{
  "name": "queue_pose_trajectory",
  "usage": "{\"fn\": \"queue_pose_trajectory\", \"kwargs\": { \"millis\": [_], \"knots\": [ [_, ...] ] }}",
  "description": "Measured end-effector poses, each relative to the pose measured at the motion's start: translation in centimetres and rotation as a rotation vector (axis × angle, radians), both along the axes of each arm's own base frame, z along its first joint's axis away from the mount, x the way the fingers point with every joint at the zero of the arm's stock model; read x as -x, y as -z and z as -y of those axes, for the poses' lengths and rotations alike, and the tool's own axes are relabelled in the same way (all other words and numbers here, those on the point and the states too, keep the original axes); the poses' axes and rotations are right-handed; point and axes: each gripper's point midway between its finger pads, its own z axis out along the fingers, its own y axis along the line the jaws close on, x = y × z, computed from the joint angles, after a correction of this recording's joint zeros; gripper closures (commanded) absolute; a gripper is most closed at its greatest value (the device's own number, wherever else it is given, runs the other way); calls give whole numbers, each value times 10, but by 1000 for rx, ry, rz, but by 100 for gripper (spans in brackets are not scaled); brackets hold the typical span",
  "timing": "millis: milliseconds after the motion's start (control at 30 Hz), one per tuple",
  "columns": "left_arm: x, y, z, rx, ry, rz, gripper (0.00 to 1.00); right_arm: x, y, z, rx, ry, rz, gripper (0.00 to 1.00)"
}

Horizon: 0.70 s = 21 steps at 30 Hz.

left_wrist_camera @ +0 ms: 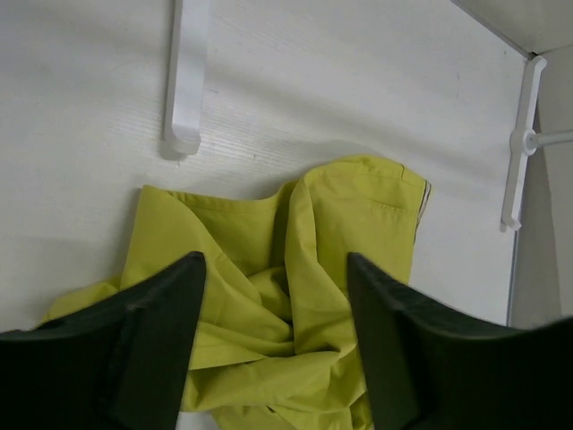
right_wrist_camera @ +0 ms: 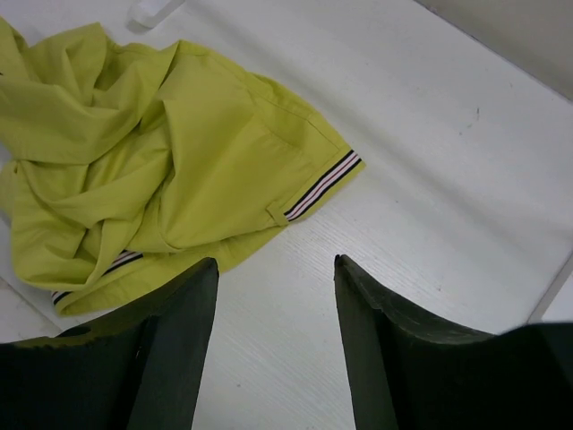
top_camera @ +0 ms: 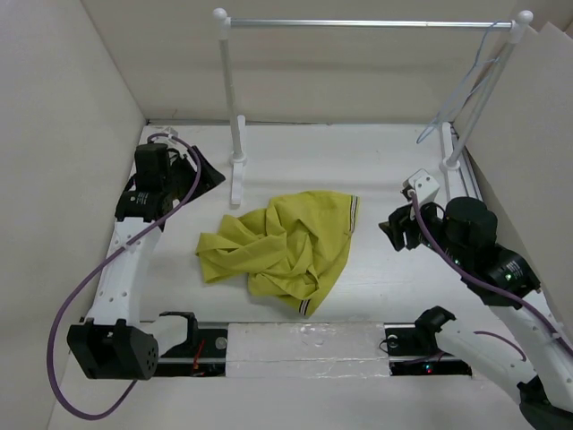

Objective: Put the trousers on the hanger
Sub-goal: Flatten out the trousers at the center of the board.

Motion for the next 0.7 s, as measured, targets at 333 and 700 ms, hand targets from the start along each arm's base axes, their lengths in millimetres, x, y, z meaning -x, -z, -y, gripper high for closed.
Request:
{"fn": "queue_pose_trajectory", "kwargs": {
  "millis": [333, 700],
  "knots": [
    [11, -1, -26, -22, -185, 54, 28, -14, 42, -8, 45, 11, -109, 100],
    [63, 150, -40, 8, -411, -374, 7, -62, 151, -32, 87, 28, -343, 16]
  ]
}}
